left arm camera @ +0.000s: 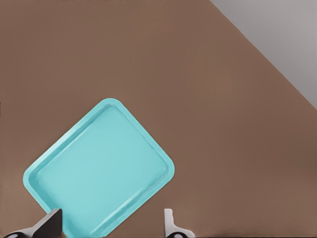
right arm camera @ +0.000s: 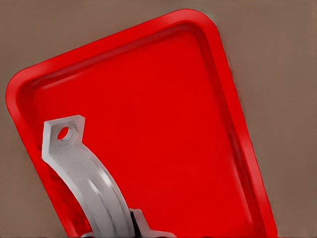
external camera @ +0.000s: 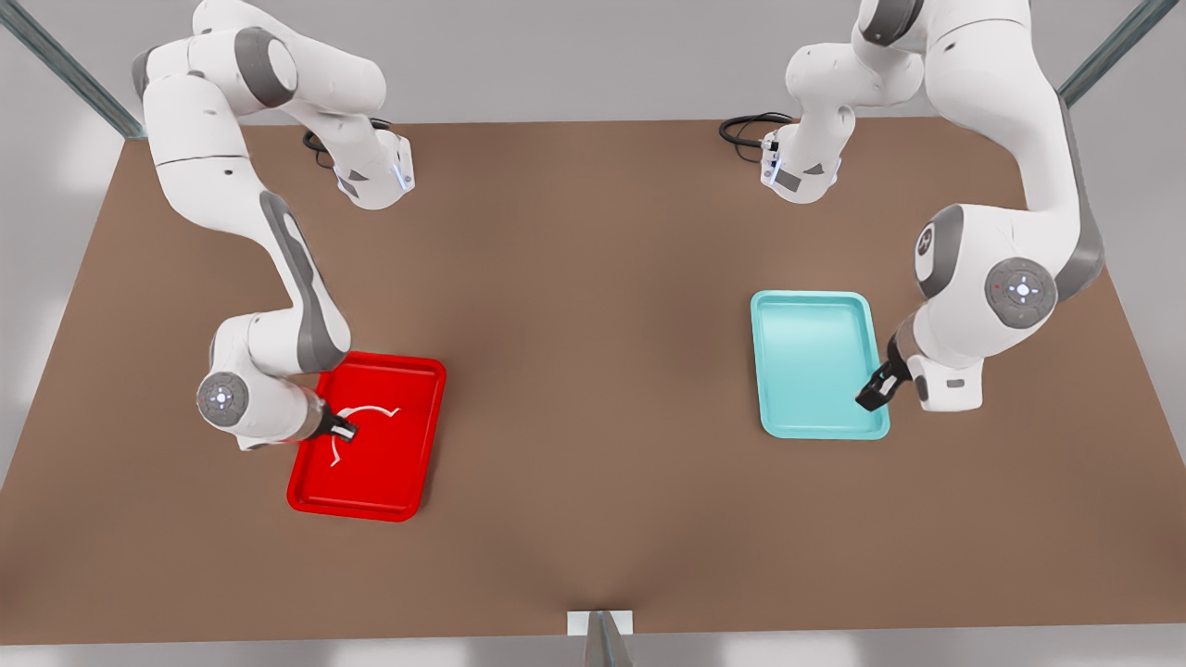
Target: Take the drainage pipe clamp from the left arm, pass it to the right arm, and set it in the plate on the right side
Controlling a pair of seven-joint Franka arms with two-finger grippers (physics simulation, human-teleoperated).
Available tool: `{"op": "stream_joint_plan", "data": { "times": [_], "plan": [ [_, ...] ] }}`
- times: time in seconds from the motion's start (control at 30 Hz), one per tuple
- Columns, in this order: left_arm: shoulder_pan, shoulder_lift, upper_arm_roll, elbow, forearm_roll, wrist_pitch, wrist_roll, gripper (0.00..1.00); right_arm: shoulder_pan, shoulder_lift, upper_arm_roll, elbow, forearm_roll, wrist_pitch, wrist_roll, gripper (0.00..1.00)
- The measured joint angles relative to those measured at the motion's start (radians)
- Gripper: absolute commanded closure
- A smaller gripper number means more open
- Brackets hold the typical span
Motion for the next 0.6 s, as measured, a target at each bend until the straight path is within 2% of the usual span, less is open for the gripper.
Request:
{"op": "stream_joint_plan", "data": {
  "times": [0.13,0.2,0.37,0.47,0.53,0.6],
  "plan": [
    [-0.004,0.007,-0.002,0.01,0.012,-0.058,0.172,0.0,-0.019,0.055,0.003,-0.011,0.0,0.008,-0.123,0.79],
    [-0.005,0.009,-0.002,0.011,0.014,-0.076,0.246,0.0,-0.022,0.094,0.004,-0.006,-0.001,0.019,-0.174,0.0],
    [-0.004,0.01,-0.003,0.016,0.006,-0.104,0.401,0.0,-0.008,0.106,0.005,0.025,-0.062,0.03,-0.244,0.0],
    [-0.006,0.028,-0.003,0.028,0.005,-0.111,0.478,0.0,0.089,0.067,0.009,0.25,-0.085,-0.084,-0.274,0.0],
    [-0.005,0.034,-0.002,0.031,0.004,-0.115,0.522,0.0,0.1,-0.062,0.007,0.311,-0.086,-0.175,-0.294,0.0],
    [-0.005,0.038,-0.002,0.032,0.004,-0.118,0.562,0.0,0.06,-0.241,0.005,0.272,-0.058,-0.256,-0.317,0.0]
  ]
}}
